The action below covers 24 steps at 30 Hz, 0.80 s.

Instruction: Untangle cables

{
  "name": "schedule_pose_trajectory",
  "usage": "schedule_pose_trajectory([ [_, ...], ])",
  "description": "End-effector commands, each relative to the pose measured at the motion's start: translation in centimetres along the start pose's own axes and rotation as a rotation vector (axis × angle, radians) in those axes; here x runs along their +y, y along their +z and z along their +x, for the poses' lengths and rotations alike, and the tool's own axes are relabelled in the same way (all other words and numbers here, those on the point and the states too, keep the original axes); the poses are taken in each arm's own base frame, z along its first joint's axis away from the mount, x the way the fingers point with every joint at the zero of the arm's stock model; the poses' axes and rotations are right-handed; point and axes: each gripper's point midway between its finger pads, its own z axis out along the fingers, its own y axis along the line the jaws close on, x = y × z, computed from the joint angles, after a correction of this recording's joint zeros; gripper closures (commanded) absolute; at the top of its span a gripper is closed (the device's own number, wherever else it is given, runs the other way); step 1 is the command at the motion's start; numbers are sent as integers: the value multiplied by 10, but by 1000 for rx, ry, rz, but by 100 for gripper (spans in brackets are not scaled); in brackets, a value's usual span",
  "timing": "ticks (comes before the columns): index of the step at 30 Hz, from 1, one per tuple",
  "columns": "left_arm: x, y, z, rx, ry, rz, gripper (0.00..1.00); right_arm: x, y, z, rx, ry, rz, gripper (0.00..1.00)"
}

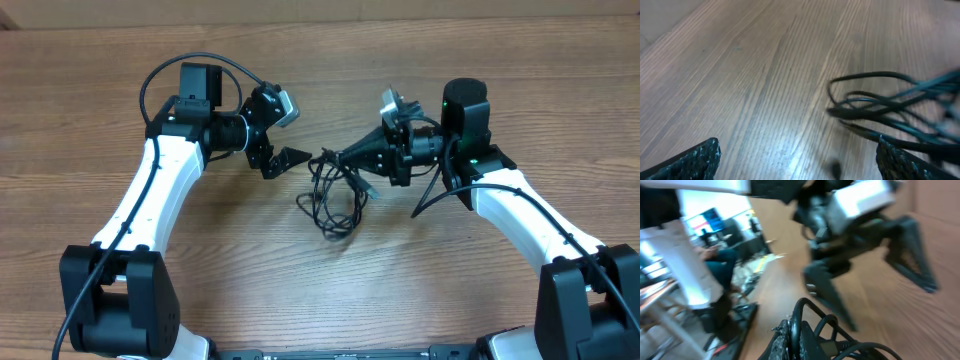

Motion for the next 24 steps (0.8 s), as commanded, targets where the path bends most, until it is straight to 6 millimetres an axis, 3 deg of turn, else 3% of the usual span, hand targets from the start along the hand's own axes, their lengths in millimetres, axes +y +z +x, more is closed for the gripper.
schedule_pose_trajectory([
  [1,-7,0,-8,-37,-16,40,0,-10,-2,-13,-11,-14,95,96],
  [9,-16,-1,-18,-96,-2,93,0,-18,-3,-13,-11,-10,142,96],
  [16,-15,-1,-17,-91,-4,91,1,-38,-7,-13,-15,-6,259,96],
  [24,-15,-2,-17,-91,-6,90,0,-39,-7,-13,-15,-6,268,96],
])
